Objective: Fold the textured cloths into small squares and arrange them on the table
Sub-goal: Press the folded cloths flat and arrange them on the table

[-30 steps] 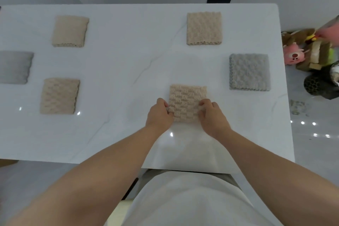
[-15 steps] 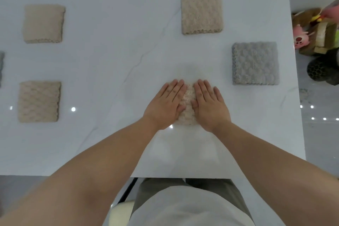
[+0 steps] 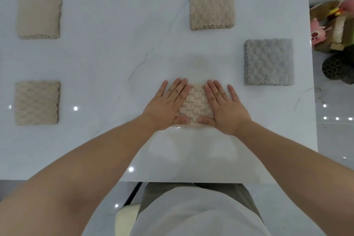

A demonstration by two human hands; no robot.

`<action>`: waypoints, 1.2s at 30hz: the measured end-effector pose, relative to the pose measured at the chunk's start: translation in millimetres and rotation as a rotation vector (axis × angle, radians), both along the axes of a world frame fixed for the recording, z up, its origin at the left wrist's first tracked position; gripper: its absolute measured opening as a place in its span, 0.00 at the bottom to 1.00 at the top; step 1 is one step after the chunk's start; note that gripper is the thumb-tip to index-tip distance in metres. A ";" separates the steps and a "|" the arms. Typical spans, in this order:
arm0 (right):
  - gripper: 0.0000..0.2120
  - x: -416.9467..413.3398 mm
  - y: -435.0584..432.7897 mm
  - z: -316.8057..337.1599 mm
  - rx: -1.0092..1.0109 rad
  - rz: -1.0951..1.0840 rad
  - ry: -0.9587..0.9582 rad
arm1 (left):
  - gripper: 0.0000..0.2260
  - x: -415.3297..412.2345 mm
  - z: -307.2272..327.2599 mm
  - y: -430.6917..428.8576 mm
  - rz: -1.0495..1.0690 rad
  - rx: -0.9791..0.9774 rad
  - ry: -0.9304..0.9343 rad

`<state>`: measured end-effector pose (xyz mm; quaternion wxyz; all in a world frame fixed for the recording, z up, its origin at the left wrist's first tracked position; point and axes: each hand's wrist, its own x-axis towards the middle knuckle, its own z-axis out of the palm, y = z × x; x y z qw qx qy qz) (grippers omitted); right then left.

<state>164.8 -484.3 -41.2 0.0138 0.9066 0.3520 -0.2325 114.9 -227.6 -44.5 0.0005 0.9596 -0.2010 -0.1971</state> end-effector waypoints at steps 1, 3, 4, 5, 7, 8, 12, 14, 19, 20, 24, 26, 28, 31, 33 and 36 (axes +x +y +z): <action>0.49 0.9 1.1 1.4 -0.013 0.002 0.004 | 0.49 0.8 2.6 -1.3 0.004 0.005 0.017; 0.49 1.1 3.3 6.9 -0.029 -0.002 0.022 | 0.50 2.2 9.9 -3.6 0.004 0.002 0.064; 0.49 1.3 4.2 11.1 -0.028 -0.004 0.028 | 0.49 4.1 13.9 -3.1 0.012 -0.022 0.092; 0.48 2.0 4.3 15.6 -0.015 -0.005 0.025 | 0.47 7.5 19.5 -1.4 0.030 -0.062 0.118; 0.44 9.1 5.0 25.7 0.073 -0.026 -0.034 | 0.42 23.3 30.9 3.5 0.088 -0.165 0.107; 0.40 16.1 7.0 30.5 0.155 -0.059 -0.081 | 0.40 35.3 36.9 4.9 0.126 -0.216 0.068; 0.25 74.4 28.5 39.1 0.400 -0.268 -0.223 | 0.27 105.9 46.1 2.0 0.269 -0.293 -0.068; 0.19 114.6 41.9 39.9 0.403 -0.325 -0.297 | 0.22 143.0 44.9 -2.6 0.278 -0.267 -0.139; 0.15 197.3 63.9 44.0 0.159 -0.406 -0.326 | 0.13 209.4 39.4 -11.3 0.258 -0.135 -0.287; 0.15 208.1 66.1 40.3 0.138 -0.422 -0.304 | 0.11 218.3 37.5 -11.8 0.248 -0.114 -0.303; 0.16 216.9 69.4 21.8 0.198 -0.457 -0.243 | 0.05 232.6 25.7 -3.2 0.150 -0.100 -0.371; 0.18 208.9 71.4 17.4 0.240 -0.454 -0.239 | 0.03 232.8 24.2 5.3 0.112 -0.087 -0.405; 0.19 201.3 72.8 15.6 0.281 -0.434 -0.241 | 0.03 230.6 21.2 13.3 0.066 -0.059 -0.462; 0.17 197.2 73.2 15.9 0.329 -0.456 -0.293 | 0.04 228.5 19.7 20.5 0.015 -0.062 -0.511; 0.17 201.6 74.5 16.6 0.366 -0.528 -0.400 | 0.12 232.2 21.6 19.9 0.040 -0.103 -0.557; 0.19 223.6 78.3 21.9 0.371 -0.578 -0.479 | 0.15 251.6 24.5 8.8 0.124 -0.216 -0.615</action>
